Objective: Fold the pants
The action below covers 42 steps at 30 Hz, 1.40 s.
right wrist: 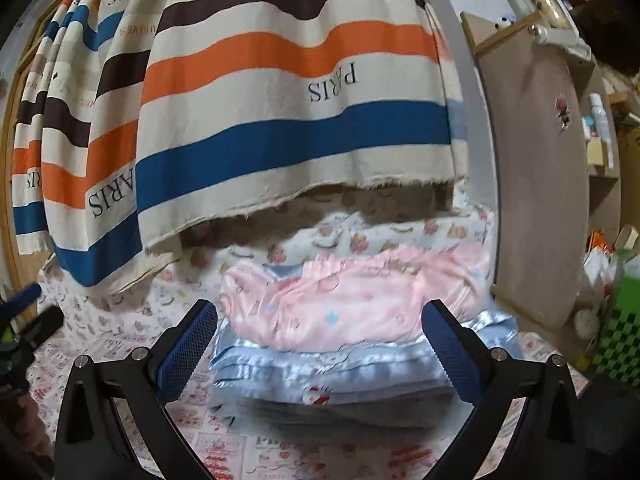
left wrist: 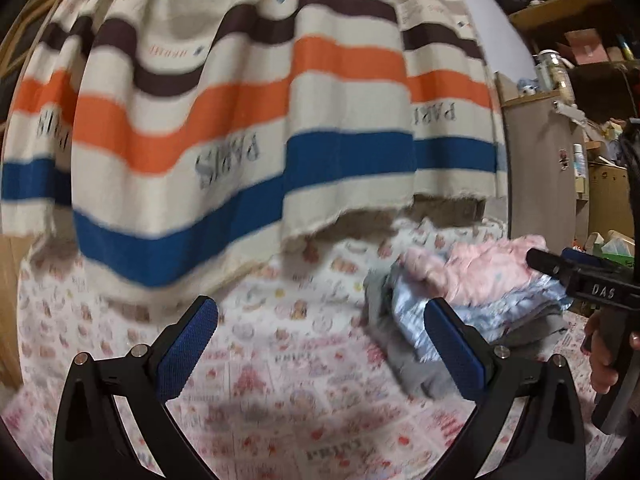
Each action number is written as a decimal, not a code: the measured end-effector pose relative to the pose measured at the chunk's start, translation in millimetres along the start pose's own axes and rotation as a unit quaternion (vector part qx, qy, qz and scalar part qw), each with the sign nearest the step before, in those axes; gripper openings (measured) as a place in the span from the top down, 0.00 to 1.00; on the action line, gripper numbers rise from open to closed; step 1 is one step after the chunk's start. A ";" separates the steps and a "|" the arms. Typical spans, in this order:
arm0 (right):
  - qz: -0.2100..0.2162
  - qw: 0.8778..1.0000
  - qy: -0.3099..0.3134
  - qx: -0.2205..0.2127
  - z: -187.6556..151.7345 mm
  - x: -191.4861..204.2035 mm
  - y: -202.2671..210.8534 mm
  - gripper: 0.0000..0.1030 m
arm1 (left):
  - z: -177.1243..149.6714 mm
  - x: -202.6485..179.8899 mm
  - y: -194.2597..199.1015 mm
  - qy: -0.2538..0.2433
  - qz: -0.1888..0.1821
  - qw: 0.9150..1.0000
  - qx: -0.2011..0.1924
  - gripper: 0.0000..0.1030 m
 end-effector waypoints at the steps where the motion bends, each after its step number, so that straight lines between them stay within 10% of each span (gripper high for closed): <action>1: -0.005 1.000 0.004 0.002 -3.8 0.1 -2.8 0.01 | -4.8 2.5 -3.0 0.004 0.000 1.000 0.006 0.01; 13: -0.037 0.997 0.048 0.041 -32.0 -6.3 -34.0 0.01 | -30.9 6.4 -34.3 -0.005 0.007 0.996 0.090 0.01; 42: -0.041 0.997 0.057 0.041 -32.6 0.2 -29.7 0.01 | -27.7 13.8 -24.0 0.004 0.007 0.997 0.075 0.01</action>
Point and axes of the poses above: each gripper's, at about its wrist camera, not at the fingertips, and y roughly against the way its jaws point, x to its left, z to its top, the point moved 6 cm from there along -y, roughly the way its jaws point, and after that the axes turned 6 degrees about -y, right-handed, at the moved point
